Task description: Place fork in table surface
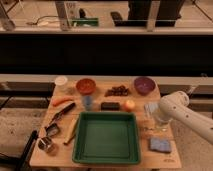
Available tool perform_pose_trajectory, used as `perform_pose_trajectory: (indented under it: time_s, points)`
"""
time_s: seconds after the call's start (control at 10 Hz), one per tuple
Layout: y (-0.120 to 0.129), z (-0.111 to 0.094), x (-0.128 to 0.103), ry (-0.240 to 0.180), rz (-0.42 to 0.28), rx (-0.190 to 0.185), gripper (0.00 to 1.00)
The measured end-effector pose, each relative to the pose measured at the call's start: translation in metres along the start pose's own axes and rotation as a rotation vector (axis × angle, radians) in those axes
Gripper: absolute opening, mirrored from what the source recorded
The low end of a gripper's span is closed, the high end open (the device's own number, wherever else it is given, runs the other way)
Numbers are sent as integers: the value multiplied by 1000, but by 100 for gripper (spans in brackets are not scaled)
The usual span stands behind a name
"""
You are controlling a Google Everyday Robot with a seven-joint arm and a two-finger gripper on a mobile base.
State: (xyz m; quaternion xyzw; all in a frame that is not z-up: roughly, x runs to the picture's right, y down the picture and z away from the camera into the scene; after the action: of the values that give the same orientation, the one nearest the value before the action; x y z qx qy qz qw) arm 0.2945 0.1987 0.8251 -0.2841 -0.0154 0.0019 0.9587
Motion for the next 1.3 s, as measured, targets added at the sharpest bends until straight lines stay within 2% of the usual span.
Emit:
perform_pose_trajectory:
  time_s: [0.7, 0.9, 1.1, 1.3]
  points:
    - [5, 16, 3, -29, 15, -47, 60]
    - [8, 22, 8, -37, 28, -63, 54]
    - [9, 26, 11, -45, 36, -74, 54]
    - [9, 27, 11, -50, 38, -79, 49]
